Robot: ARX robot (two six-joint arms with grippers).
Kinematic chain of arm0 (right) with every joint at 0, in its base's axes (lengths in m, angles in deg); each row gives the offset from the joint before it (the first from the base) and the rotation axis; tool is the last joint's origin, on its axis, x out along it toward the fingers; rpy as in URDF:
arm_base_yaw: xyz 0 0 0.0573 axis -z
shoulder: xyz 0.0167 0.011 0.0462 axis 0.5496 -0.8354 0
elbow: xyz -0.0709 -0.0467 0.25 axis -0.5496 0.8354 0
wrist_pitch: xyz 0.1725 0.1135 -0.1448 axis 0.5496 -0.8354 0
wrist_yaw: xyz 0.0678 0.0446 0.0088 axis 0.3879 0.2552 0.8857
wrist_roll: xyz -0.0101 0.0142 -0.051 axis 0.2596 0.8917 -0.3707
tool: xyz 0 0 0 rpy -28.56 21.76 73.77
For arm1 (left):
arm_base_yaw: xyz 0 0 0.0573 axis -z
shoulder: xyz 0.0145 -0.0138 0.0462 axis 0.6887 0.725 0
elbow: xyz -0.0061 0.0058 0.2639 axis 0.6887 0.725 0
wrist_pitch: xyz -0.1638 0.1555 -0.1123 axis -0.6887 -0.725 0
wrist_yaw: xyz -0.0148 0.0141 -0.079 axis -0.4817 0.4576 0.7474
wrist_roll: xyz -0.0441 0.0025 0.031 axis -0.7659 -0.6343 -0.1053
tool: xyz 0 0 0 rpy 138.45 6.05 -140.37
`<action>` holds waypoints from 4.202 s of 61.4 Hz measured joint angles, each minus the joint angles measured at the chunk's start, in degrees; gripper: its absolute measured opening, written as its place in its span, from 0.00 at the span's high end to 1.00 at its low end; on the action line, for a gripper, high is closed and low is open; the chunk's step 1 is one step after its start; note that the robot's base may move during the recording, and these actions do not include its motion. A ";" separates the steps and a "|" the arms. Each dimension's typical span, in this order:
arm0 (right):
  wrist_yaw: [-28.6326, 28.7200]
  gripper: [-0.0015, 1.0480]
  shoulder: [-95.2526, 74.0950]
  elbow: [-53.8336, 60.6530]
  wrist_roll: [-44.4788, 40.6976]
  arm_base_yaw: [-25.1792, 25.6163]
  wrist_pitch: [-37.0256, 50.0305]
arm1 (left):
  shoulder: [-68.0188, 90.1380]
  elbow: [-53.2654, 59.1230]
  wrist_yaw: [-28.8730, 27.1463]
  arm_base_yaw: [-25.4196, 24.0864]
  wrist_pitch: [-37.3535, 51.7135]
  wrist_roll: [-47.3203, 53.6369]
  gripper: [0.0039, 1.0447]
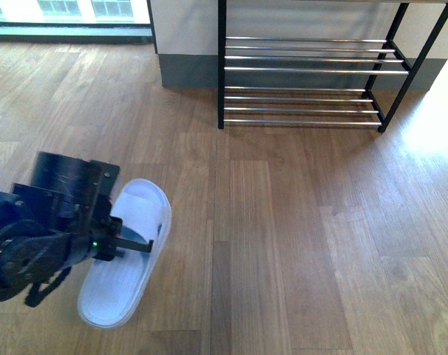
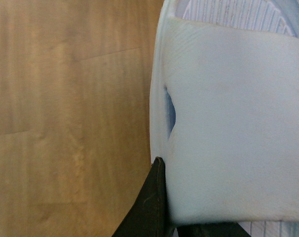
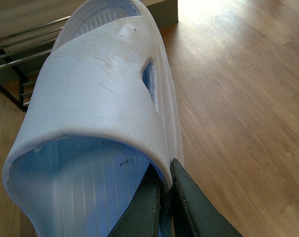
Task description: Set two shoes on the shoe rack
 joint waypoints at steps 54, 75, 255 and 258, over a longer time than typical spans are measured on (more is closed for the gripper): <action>0.00 0.98 0.00 0.00 0.00 0.00 0.00 | -100.74 29.51 -4.72 -7.93 -50.25 -5.44 0.98; -0.17 0.98 0.07 0.00 0.02 0.02 0.00 | -100.80 29.70 -4.52 -7.93 -50.40 -5.18 0.98; 0.00 0.98 0.00 0.02 0.11 0.02 -0.02 | -100.76 29.81 -4.55 -8.02 -50.42 -5.03 0.98; 0.02 0.98 0.00 0.02 0.15 0.02 -0.02 | -100.76 29.81 -4.57 -8.02 -50.42 -5.01 0.98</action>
